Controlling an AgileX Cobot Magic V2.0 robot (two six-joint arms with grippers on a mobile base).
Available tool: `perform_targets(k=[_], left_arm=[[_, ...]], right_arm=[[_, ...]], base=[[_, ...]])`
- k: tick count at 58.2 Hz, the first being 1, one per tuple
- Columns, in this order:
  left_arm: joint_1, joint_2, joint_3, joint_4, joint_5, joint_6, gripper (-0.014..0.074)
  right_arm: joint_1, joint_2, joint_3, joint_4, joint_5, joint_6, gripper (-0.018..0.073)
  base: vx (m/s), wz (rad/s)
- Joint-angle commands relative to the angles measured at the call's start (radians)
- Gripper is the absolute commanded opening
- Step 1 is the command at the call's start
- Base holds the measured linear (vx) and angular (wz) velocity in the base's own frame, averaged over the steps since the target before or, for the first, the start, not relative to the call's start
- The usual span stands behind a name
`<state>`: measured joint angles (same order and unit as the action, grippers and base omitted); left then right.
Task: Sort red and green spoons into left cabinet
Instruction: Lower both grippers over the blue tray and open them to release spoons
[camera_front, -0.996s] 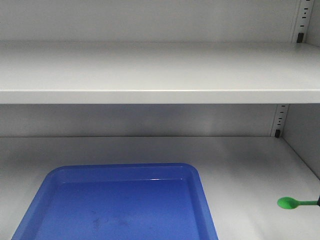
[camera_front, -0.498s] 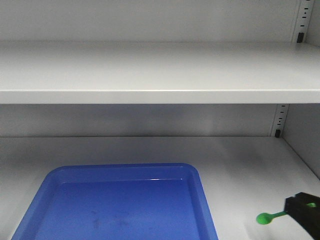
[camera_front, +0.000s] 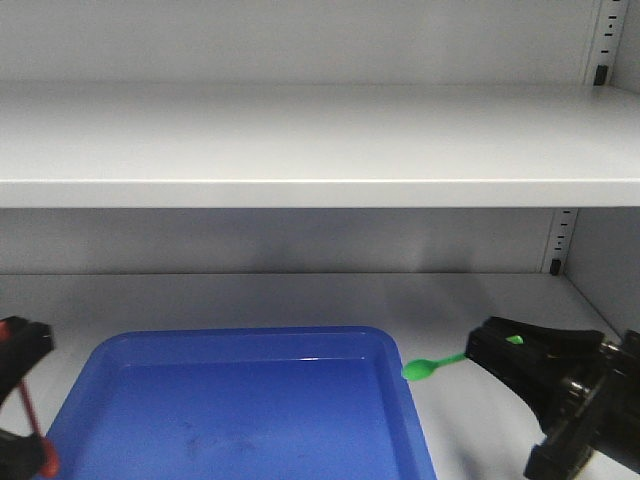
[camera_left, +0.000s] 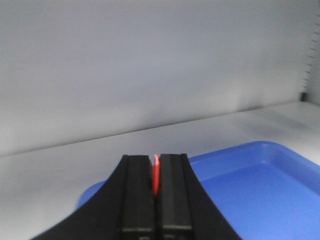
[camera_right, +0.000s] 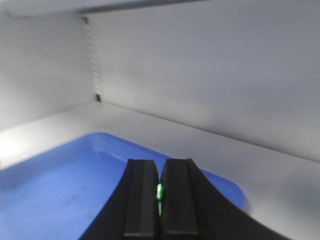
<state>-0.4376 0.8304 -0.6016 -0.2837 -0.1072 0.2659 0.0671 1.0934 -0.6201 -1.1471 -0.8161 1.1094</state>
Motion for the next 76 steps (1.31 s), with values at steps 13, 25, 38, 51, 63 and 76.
perform_targets(k=[13,25,38,51,63,76], left_arm=[[-0.118,0.146,-0.072,0.011,-0.211,-0.013,0.0],[-0.169,0.215,-0.072,0.021,-0.322,-0.065,0.0],[-0.172,0.271,-0.072,0.077,-0.403,-0.062,0.0004],[-0.172,0.278,-0.072,0.089,-0.415,-0.061,0.0105],[-0.172,0.278,-0.071,0.089,-0.416,-0.06,0.0335],[-0.171,0.276,-0.071,0.088,-0.426,-0.003,0.0574]], right_arm=[[0.125,0.168,-0.145,0.077,-0.111,-0.042,-0.0004],[0.272,0.288,-0.241,0.134,-0.003,-0.074,-0.0004],[0.361,0.424,-0.331,0.198,-0.009,-0.175,0.0001],[0.366,0.447,-0.346,0.212,0.012,-0.205,0.0112],[0.366,0.447,-0.346,0.212,0.012,-0.206,0.0372],[0.364,0.446,-0.346,0.214,0.015,-0.206,0.0648]], base=[[0.0,0.0],[0.0,0.0],[0.0,0.0],[0.0,0.0],[0.0,0.0],[0.0,0.0]])
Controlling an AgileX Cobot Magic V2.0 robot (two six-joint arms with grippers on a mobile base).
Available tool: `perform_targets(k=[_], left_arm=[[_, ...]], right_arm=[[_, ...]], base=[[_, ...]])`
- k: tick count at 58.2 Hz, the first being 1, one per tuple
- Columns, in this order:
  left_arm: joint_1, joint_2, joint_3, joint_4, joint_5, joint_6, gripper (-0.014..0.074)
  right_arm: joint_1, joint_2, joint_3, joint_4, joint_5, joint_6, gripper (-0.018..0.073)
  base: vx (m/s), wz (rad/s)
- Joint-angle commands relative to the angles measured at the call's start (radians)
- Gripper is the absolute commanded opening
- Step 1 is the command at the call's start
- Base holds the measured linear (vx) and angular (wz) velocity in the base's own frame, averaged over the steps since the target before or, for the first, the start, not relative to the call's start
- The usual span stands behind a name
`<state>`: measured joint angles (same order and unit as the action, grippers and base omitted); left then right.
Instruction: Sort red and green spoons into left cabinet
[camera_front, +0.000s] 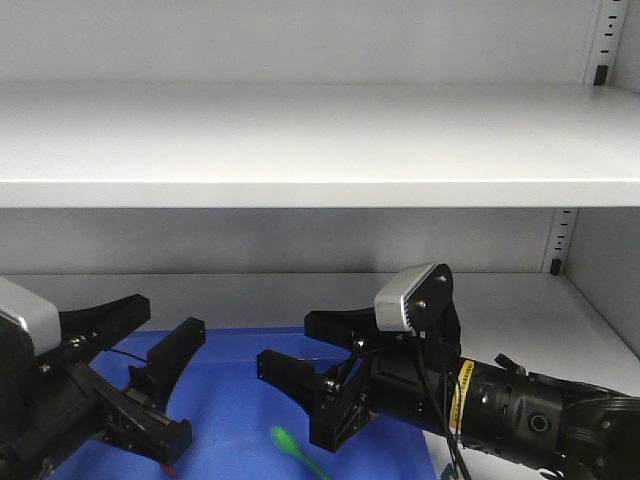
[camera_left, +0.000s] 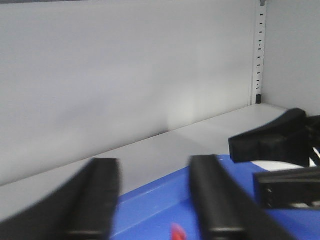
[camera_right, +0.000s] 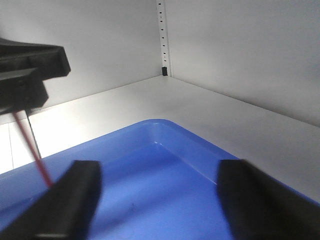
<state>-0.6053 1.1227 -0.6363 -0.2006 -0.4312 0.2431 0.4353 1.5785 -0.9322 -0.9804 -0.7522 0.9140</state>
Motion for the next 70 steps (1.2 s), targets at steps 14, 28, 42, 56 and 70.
perform_targets(k=[14,28,42,56,70], left_arm=[[-0.003,-0.079,-0.037,0.005,-0.134,0.04,0.0601],[-0.003,-0.204,-0.037,0.005,-0.074,0.04,0.0555],[-0.003,-0.291,-0.037,0.005,0.002,0.04,0.049],[-0.003,-0.401,-0.037,0.005,0.181,0.04,0.0242],[-0.003,-0.517,-0.037,0.005,0.557,0.04,-0.0006]], right_arm=[[-0.004,-0.094,-0.034,0.122,-0.011,-0.113,0.0656],[-0.004,-0.182,-0.034,0.123,0.105,-0.115,0.0561],[-0.004,-0.221,-0.034,0.121,0.121,-0.11,0.0457],[-0.004,-0.292,-0.032,0.007,0.26,0.027,0.015],[-0.004,-0.403,-0.031,-0.43,0.394,0.47,-0.0005]], base=[[0.0,0.0],[0.0,0.0],[0.0,0.0],[0.0,0.0],[0.0,0.0]])
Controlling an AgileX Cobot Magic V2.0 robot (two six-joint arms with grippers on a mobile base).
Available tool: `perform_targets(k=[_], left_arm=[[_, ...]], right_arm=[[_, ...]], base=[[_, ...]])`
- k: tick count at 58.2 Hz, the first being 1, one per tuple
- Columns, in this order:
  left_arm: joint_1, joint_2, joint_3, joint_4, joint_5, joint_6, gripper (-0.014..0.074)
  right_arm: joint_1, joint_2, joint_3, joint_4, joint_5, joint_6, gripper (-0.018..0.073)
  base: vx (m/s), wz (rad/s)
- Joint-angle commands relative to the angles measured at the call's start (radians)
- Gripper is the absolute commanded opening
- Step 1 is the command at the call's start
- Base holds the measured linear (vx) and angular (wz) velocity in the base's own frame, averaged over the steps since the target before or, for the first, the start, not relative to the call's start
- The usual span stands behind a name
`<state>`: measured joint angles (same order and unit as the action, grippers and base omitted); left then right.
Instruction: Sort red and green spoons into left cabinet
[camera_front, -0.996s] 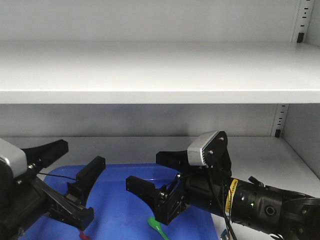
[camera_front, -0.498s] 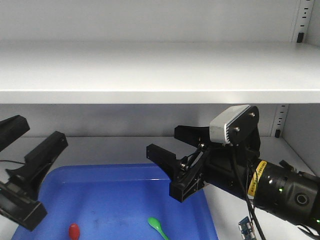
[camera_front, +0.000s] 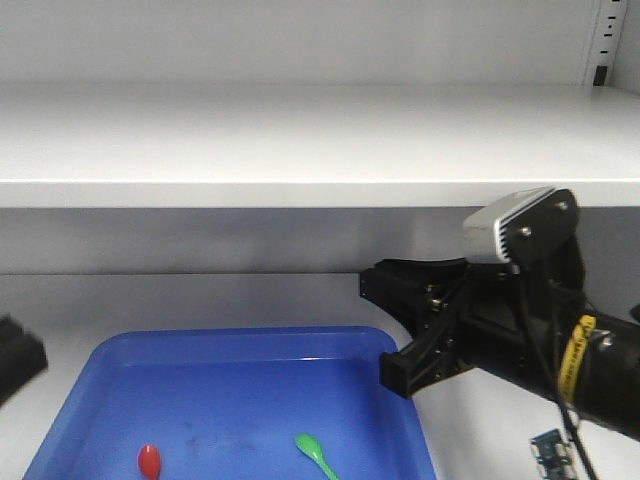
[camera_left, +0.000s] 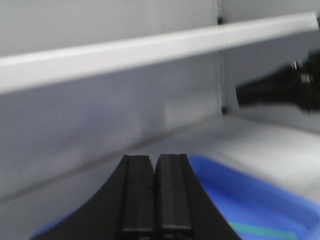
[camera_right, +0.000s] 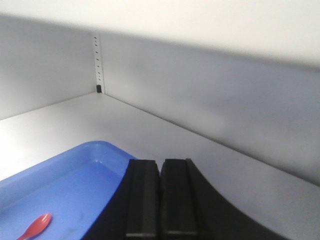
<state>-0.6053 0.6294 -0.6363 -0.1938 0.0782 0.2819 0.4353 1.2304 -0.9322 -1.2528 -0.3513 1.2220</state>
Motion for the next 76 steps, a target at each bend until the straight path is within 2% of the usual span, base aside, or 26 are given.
perform_targets(k=[1,11,18,22,26,29,40,46,52,63,71,76], left_arm=[[-0.003,-0.03,-0.037,-0.001,0.064,0.0,-0.0003],[-0.003,-0.071,-0.037,-0.001,0.205,-0.019,0.0],[-0.003,-0.081,-0.037,0.005,0.227,-0.057,0.0],[-0.003,-0.081,-0.037,0.043,0.227,-0.087,0.0],[0.0,-0.081,-0.037,0.119,0.227,-0.144,0.0],[0.005,-0.081,-0.037,0.206,0.227,-0.211,0.0],[0.037,-0.078,-0.037,0.595,0.25,-0.561,0.0],[0.039,-0.065,-0.037,0.736,0.249,-0.711,0.0],[0.039,-0.046,-0.037,0.79,0.239,-0.733,0.0],[0.039,-0.044,-0.046,0.868,0.3,-0.735,0.0],[0.039,-0.044,-0.086,0.888,0.378,-0.735,0.0],[0.039,-0.044,-0.096,0.891,0.37,-0.733,0.0]], right_arm=[[-0.004,-0.061,-0.031,-0.188,-0.008,0.202,-0.0005],[-0.004,-0.106,-0.031,-0.528,-0.019,0.535,-0.0005],[-0.004,-0.121,-0.004,-0.53,0.018,0.576,-0.0005],[-0.004,-0.123,0.017,-0.53,0.053,0.576,-0.0005],[-0.004,-0.123,0.04,-0.53,0.096,0.576,-0.0005],[-0.004,-0.123,0.062,-0.53,0.151,0.576,-0.0005],[-0.004,-0.117,0.077,-0.53,0.268,0.576,-0.0005],[-0.004,-0.117,0.077,-0.53,0.249,0.577,-0.0005],[-0.004,-0.117,0.077,-0.53,0.242,0.576,-0.0005],[-0.004,-0.119,0.077,-0.531,0.305,0.544,-0.0005],[-0.004,-0.12,0.077,-0.531,0.327,0.52,-0.0005],[-0.004,-0.12,0.077,-0.531,0.324,0.52,-0.0005]], base=[[0.0,0.0],[0.0,0.0],[0.0,0.0],[0.0,0.0],[0.0,0.0],[0.0,0.0],[0.0,0.0],[0.0,0.0],[0.0,0.0],[0.0,0.0],[0.0,0.0],[0.0,0.0]])
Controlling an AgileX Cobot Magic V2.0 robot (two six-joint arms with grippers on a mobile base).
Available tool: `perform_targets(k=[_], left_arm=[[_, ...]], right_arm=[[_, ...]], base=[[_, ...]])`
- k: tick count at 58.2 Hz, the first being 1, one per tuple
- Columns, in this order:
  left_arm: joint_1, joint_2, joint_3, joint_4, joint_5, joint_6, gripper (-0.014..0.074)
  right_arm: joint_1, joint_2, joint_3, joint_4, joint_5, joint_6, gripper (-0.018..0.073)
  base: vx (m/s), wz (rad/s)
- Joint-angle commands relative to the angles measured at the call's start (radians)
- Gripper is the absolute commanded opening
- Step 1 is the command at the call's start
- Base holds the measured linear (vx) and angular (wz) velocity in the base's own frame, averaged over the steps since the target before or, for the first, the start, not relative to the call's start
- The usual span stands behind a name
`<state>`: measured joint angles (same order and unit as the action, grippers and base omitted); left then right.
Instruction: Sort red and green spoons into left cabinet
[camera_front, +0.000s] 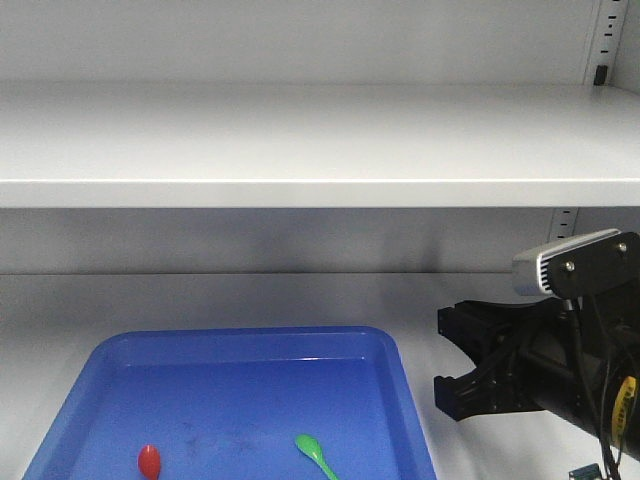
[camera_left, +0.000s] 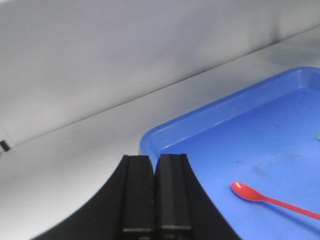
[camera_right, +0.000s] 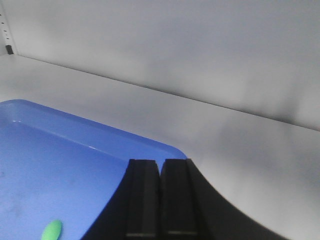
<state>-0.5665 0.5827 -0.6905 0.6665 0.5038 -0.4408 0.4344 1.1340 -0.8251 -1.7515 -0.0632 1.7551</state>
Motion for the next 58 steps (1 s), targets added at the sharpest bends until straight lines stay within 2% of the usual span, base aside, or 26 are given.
perform_targets(k=[1,47,53,58], left_arm=[[0.0,0.002,-0.041,0.03,-0.059,-0.01,0.0],[0.001,0.0,-0.041,0.025,-0.077,-0.004,0.0],[0.059,-0.001,-0.04,0.043,-0.149,0.003,0.0],[0.158,-0.011,-0.016,-0.008,-0.309,-0.009,0.0]], right_arm=[[-0.003,-0.024,-0.03,-0.032,0.036,-0.013,-0.0005],[-0.003,-0.024,-0.03,-0.032,0.036,-0.008,-0.0005],[-0.003,-0.024,-0.03,-0.032,0.036,-0.008,-0.0005],[-0.003,-0.024,-0.03,-0.032,0.036,-0.008,-0.0005]], base=[[0.0,0.0],[0.0,0.0],[0.0,0.0],[0.0,0.0]])
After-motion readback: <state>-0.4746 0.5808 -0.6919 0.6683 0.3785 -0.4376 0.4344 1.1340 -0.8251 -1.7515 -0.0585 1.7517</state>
